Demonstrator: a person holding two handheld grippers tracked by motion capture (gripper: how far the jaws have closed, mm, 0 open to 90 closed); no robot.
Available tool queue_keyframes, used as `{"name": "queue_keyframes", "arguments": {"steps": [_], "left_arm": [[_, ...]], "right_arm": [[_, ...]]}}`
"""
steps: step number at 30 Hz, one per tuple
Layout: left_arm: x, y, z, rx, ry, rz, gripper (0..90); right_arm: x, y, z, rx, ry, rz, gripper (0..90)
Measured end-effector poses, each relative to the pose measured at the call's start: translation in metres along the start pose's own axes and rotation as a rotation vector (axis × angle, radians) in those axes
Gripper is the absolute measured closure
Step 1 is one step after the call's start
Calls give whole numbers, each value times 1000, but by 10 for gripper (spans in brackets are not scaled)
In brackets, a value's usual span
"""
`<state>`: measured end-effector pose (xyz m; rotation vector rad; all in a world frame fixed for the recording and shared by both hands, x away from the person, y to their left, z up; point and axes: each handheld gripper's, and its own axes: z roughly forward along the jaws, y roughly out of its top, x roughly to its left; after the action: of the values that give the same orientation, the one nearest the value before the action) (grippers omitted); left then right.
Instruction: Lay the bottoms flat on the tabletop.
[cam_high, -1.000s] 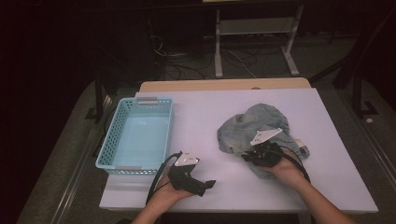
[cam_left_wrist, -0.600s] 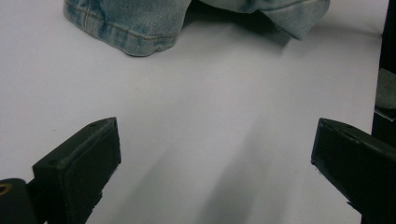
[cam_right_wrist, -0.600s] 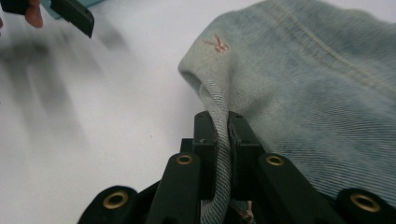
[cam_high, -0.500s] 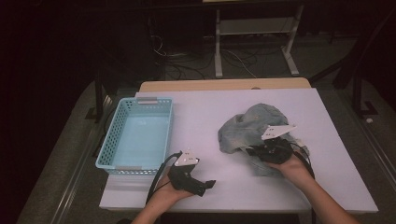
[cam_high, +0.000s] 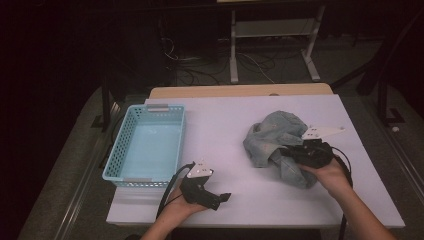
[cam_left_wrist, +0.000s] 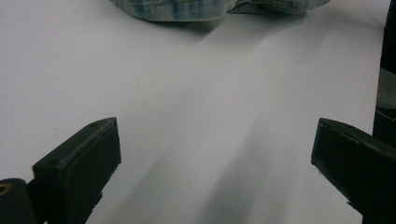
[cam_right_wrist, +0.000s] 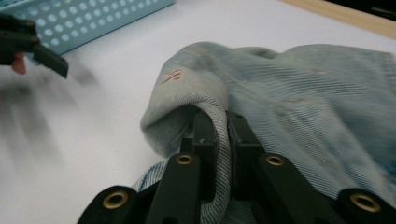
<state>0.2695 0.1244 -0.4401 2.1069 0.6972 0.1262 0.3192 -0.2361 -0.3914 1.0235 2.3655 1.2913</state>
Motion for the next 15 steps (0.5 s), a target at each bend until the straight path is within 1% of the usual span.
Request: {"name": "queue_keyframes", "arguments": {"steps": [2, 6, 11, 15], "left_arm": [[0, 0, 0, 0, -1, -1, 14], [0, 0, 1, 0, -2, 1, 14], [0, 0, 0, 1, -1, 1, 14], [0, 0, 0, -1, -1, -2, 14]], "right_arm": [[-5, -1, -4, -11, -13, 18, 825], [-14, -2, -10, -21, -34, 32, 825], [-19, -3, -13, -24, -54, 40, 825], [-22, -4, -14, -29, -61, 47, 825]]}}
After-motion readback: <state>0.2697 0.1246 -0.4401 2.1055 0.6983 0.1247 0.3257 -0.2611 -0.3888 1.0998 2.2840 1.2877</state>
